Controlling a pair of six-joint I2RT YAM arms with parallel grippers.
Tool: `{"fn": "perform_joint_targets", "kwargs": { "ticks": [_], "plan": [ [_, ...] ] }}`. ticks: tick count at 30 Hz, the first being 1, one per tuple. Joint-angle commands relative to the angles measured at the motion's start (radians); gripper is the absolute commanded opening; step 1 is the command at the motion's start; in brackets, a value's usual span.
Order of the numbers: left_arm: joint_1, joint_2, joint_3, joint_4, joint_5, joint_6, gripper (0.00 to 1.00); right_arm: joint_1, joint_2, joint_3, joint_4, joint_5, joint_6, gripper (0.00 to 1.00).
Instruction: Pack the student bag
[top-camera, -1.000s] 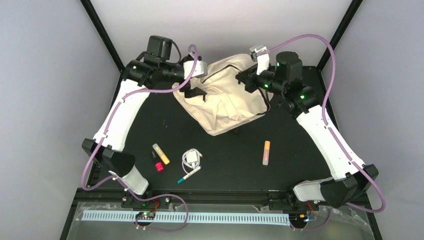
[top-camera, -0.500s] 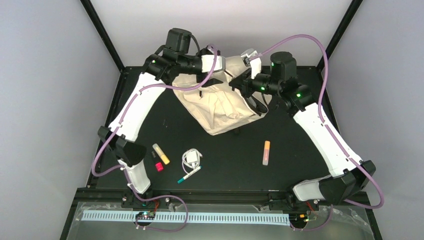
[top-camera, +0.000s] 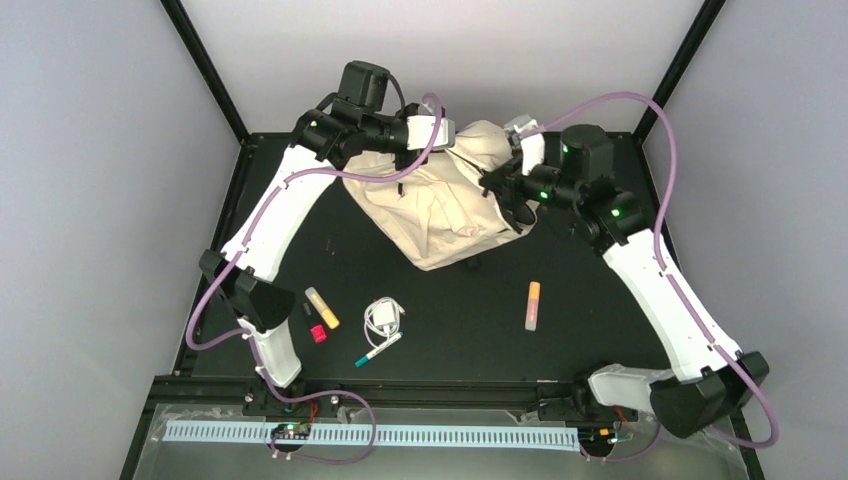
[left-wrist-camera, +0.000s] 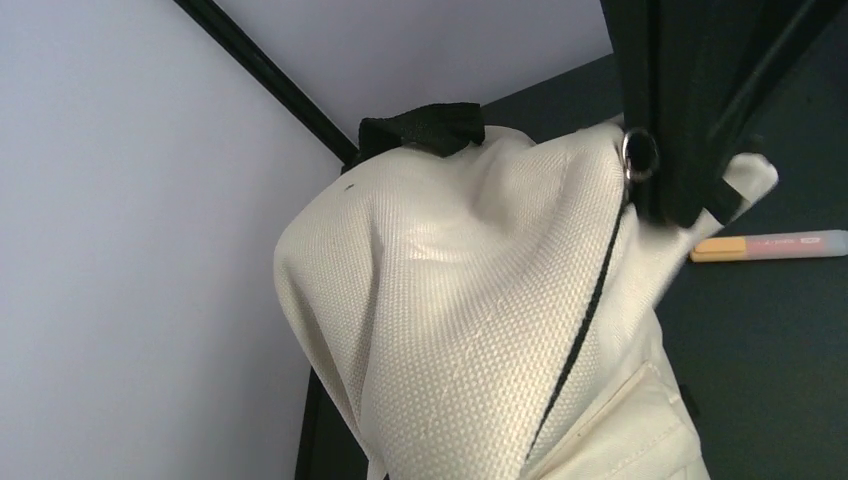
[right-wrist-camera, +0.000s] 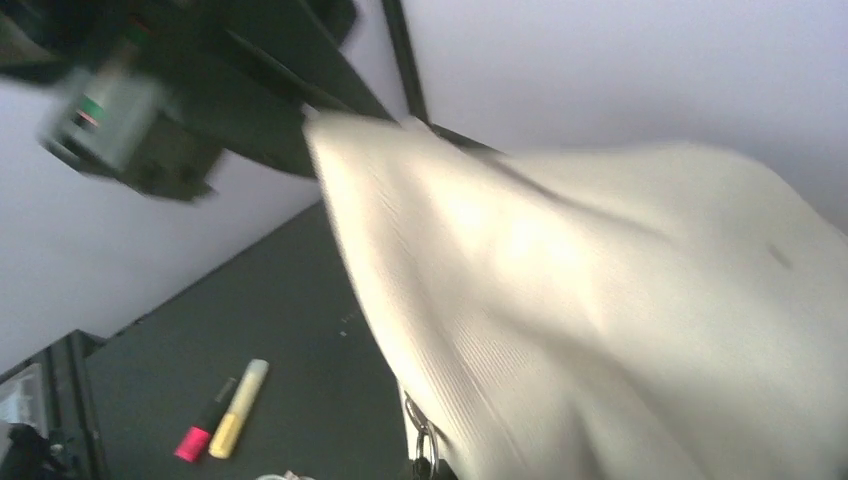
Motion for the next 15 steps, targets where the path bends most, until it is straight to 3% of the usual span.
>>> {"fn": "perform_joint_targets", "kwargs": {
  "ticks": [1,7,15],
  "plan": [
    [0.049,-0.068,0.004,-0.028,-0.042,-0.037,0.02,-0.095,-0.086,-0.153,-0.020,0.046,0.041,0.01],
    [0.107,-0.086,0.003,-0.024,-0.032,-0.078,0.02,-0.214,-0.178,-0.378,0.039,0.026,0.076,0.01],
    [0.161,-0.131,-0.040,-0.050,0.044,-0.103,0.02,-0.305,-0.145,-0.605,0.216,-0.094,0.176,0.01]
  ]
}}
